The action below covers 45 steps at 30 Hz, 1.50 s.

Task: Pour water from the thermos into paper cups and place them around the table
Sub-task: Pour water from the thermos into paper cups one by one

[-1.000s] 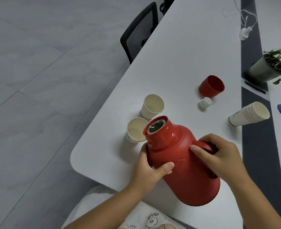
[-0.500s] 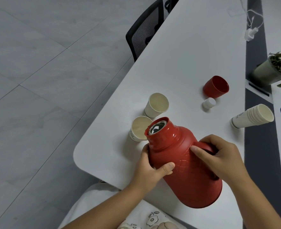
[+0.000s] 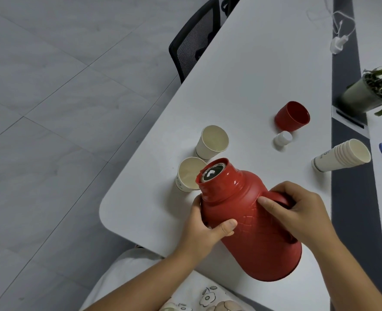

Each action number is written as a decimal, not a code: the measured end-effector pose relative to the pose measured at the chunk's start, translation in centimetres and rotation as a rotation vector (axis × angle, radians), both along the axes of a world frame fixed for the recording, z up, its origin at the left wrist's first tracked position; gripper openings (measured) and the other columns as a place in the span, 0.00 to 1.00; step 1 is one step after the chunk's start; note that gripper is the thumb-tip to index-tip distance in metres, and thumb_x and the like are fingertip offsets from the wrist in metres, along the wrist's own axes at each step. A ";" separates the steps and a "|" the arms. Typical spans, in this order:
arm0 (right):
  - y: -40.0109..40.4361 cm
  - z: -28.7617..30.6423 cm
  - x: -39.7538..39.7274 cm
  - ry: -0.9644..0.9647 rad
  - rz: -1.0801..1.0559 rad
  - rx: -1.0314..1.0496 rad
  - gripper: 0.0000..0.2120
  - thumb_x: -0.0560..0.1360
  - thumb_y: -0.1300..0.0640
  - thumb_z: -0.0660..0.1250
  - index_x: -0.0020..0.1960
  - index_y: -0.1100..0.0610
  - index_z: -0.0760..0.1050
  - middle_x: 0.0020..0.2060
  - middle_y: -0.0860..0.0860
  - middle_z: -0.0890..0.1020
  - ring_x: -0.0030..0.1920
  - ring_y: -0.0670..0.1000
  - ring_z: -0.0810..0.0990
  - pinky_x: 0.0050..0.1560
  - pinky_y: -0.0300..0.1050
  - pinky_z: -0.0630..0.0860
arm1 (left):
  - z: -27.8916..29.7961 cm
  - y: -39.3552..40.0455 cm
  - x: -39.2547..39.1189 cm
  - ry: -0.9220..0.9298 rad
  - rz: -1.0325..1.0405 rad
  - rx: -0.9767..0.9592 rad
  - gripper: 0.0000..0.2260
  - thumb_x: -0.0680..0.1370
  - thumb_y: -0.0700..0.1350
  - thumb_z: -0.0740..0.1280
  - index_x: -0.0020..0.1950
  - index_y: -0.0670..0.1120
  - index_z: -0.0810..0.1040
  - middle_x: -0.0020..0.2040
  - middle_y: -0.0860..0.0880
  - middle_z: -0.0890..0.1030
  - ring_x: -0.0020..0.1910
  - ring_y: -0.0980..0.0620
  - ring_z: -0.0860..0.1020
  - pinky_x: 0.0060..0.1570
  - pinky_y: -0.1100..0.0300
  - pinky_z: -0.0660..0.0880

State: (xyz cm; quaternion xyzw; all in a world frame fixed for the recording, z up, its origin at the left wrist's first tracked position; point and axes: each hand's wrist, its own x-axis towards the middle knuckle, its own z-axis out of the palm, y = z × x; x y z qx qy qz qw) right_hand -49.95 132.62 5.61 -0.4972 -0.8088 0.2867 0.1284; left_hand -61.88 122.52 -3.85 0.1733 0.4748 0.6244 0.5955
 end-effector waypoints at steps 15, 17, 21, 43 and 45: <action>0.3 0.3 -0.1 -0.007 -0.019 -0.019 0.12 0.65 0.57 0.73 0.31 0.46 0.71 0.28 0.43 0.77 0.35 0.35 0.75 0.34 0.26 0.69 | 0.5 0.1 0.3 -0.053 0.012 -0.015 0.22 0.61 0.40 0.70 0.51 0.53 0.68 0.49 0.49 0.77 0.38 0.60 0.82 0.31 0.68 0.77; 0.3 0.4 -0.2 -0.006 -0.021 -0.023 0.12 0.65 0.58 0.73 0.31 0.46 0.71 0.29 0.44 0.77 0.35 0.35 0.75 0.34 0.26 0.69 | 0.5 0.2 0.3 -0.060 0.015 -0.018 0.22 0.61 0.40 0.70 0.51 0.53 0.68 0.49 0.49 0.77 0.38 0.61 0.82 0.32 0.68 0.77; 0.3 0.4 -0.2 -0.011 -0.026 -0.030 0.12 0.65 0.58 0.73 0.31 0.47 0.71 0.28 0.43 0.77 0.34 0.36 0.75 0.34 0.26 0.69 | 0.5 0.2 0.4 -0.050 0.017 -0.022 0.22 0.61 0.40 0.70 0.51 0.52 0.68 0.47 0.48 0.77 0.35 0.58 0.82 0.31 0.68 0.76; 0.5 0.8 -0.1 -0.023 -0.035 -0.050 0.11 0.65 0.57 0.73 0.31 0.48 0.72 0.28 0.46 0.77 0.33 0.37 0.75 0.34 0.27 0.69 | 0.8 0.4 0.8 -0.022 0.017 -0.034 0.22 0.61 0.41 0.70 0.52 0.52 0.67 0.46 0.46 0.78 0.33 0.57 0.82 0.31 0.69 0.76; 0.5 0.8 0.0 -0.023 -0.028 -0.043 0.11 0.65 0.57 0.73 0.31 0.48 0.72 0.29 0.46 0.77 0.34 0.37 0.75 0.34 0.27 0.69 | 0.8 0.4 0.8 -0.018 0.018 -0.034 0.22 0.61 0.41 0.70 0.52 0.52 0.68 0.46 0.46 0.78 0.33 0.57 0.82 0.31 0.69 0.76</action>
